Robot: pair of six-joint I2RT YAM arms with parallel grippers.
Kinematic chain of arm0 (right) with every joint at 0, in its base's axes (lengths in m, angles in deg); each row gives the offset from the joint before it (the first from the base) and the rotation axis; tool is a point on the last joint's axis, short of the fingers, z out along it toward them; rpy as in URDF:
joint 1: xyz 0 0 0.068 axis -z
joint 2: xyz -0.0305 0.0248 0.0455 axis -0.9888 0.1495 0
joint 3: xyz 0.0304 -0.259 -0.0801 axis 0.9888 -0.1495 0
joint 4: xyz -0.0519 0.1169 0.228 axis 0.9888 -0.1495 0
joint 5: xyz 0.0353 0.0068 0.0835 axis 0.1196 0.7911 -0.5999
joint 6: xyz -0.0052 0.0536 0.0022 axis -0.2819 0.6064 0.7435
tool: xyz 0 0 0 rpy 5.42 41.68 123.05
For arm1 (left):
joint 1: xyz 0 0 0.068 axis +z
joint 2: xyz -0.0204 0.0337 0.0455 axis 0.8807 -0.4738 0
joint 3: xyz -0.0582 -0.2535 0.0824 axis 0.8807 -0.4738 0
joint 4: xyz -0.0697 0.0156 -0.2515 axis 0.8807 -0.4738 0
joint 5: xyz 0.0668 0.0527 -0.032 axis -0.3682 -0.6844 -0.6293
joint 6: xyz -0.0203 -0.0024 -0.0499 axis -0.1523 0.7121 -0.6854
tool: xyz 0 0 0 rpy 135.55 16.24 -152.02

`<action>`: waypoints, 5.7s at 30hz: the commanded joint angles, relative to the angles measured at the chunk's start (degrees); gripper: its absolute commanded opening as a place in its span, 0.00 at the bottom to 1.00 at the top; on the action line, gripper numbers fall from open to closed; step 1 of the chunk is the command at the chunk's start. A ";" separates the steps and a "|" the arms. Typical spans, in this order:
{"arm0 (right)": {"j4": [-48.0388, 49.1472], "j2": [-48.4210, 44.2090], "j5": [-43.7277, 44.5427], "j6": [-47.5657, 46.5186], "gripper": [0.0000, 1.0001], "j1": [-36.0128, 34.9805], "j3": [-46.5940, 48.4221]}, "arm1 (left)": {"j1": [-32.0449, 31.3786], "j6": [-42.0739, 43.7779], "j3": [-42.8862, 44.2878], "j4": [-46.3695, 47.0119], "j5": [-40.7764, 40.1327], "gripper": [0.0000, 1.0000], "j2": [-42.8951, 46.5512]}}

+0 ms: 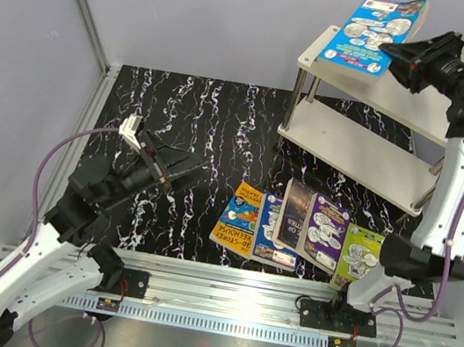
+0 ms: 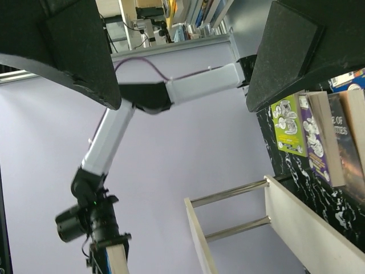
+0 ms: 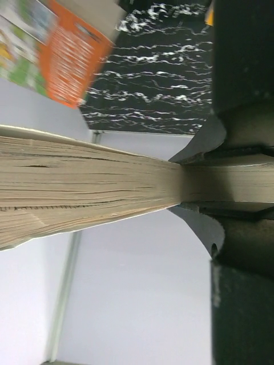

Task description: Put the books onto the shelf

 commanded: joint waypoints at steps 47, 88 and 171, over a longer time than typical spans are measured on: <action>2.46 19.03 -1.31 -3.12 1.00 5.52 5.43 | 0.35 6.98 2.47 -18.69 -9.06 0.99 8.36; 0.59 10.95 -2.98 -6.04 0.30 15.54 -1.95 | 0.26 8.91 3.78 -20.10 -6.78 0.99 5.99; -13.37 -19.91 19.25 -17.63 1.00 -14.41 -67.59 | -7.99 22.98 6.77 -20.73 3.33 0.91 -35.13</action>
